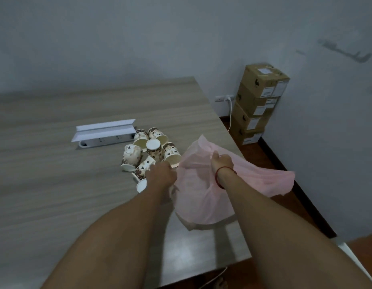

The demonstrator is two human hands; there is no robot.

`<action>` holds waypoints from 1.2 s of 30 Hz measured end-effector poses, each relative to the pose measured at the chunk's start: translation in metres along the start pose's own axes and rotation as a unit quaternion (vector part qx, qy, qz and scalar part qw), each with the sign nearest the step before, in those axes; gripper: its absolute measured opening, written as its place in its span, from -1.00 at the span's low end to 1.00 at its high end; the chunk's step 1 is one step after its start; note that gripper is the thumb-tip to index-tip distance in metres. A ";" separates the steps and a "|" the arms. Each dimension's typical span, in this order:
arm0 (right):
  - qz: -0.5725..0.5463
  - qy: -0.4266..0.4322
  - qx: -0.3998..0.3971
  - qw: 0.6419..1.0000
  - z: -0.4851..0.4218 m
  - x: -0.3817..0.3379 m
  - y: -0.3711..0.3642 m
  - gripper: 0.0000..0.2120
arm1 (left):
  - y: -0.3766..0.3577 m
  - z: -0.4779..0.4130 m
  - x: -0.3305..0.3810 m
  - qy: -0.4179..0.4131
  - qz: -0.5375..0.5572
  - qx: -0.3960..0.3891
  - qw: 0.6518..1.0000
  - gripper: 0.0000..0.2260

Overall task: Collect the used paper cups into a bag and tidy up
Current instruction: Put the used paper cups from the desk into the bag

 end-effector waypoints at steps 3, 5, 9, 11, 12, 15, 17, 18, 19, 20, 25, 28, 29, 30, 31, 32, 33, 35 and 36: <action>0.011 -0.005 -0.024 1.000 0.009 0.005 -0.026 -0.50 | -0.005 -0.002 -0.044 0.053 -0.042 -0.064 0.996 -0.48; 0.023 -0.009 -0.035 0.999 0.012 0.010 -0.038 -0.50 | -0.016 -0.003 -0.062 0.065 -0.027 -0.110 0.992 -0.39; 0.033 -0.018 -0.046 0.998 0.014 0.015 -0.052 -0.51 | -0.030 -0.004 -0.072 0.055 0.007 -0.101 0.993 -0.47; 0.033 -0.019 -0.047 0.998 0.014 0.016 -0.053 -0.51 | -0.027 -0.001 -0.073 0.074 0.027 -0.091 0.993 -0.46; 0.035 -0.018 -0.045 0.998 0.014 0.015 -0.052 -0.51 | -0.024 -0.001 -0.073 0.081 0.033 -0.081 0.993 -0.44; 0.035 -0.013 -0.029 0.999 0.010 0.007 -0.041 -0.51 | -0.004 -0.006 -0.065 0.086 0.057 -0.014 0.995 -0.34; 0.029 -0.006 -0.012 0.999 0.005 -0.004 -0.029 -0.51 | 0.008 -0.012 -0.053 0.073 0.127 0.028 0.989 -0.32; 0.020 -0.002 -0.004 1.000 0.002 -0.011 -0.023 -0.51 | 0.011 -0.015 -0.044 0.058 0.178 0.032 0.982 -0.34; 0.011 0.005 0.002 1.000 -0.001 -0.017 -0.017 -0.52 | 0.012 -0.017 -0.032 0.045 0.233 0.027 0.971 -0.37; 0.006 0.013 0.006 1.000 -0.004 -0.023 -0.011 -0.53 | 0.010 -0.019 -0.020 0.036 0.285 0.012 0.958 -0.40; 0.007 0.044 0.007 0.999 -0.020 -0.042 0.018 -0.58 | -0.008 -0.019 0.052 0.055 0.411 -0.043 0.909 -0.43; -0.006 0.046 -0.001 0.999 -0.029 -0.048 0.029 -0.58 | -0.019 -0.017 0.091 0.048 0.436 -0.128 0.889 -0.48; -0.008 0.045 -0.004 0.999 -0.033 -0.049 0.030 -0.58 | -0.026 -0.015 0.102 0.034 0.431 -0.185 0.883 -0.50; -0.007 0.048 -0.008 0.999 -0.034 -0.051 0.030 -0.58 | -0.030 -0.012 0.107 0.024 0.418 -0.236 0.877 -0.48; -0.005 0.052 -0.011 0.999 -0.037 -0.051 0.029 -0.58 | -0.033 -0.011 0.108 0.017 0.399 -0.266 0.877 -0.46; -0.005 0.053 -0.015 0.998 -0.039 -0.050 0.027 -0.58 | -0.032 -0.010 0.105 0.011 0.373 -0.265 0.889 -0.46; -0.007 0.054 -0.021 0.998 -0.040 -0.049 0.023 -0.58 | -0.030 -0.014 0.098 0.003 0.347 -0.233 0.909 -0.49; -0.009 0.052 -0.035 0.998 -0.042 -0.046 0.013 -0.57 | -0.019 -0.026 0.075 0.002 0.281 -0.121 0.952 -0.59; -0.010 0.045 -0.041 0.998 -0.042 -0.044 0.007 -0.56 | -0.014 -0.030 0.061 0.007 0.247 -0.080 0.966 -0.66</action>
Point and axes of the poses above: each hand's wrist, its own z-axis away from the middle knuckle, its own y-axis out of the back of the hand, x = y × z, the point moved 6 cm from there along -z, towards the middle knuckle, and after that the axes turned 11 degrees about -z, right-handed, at the moved point
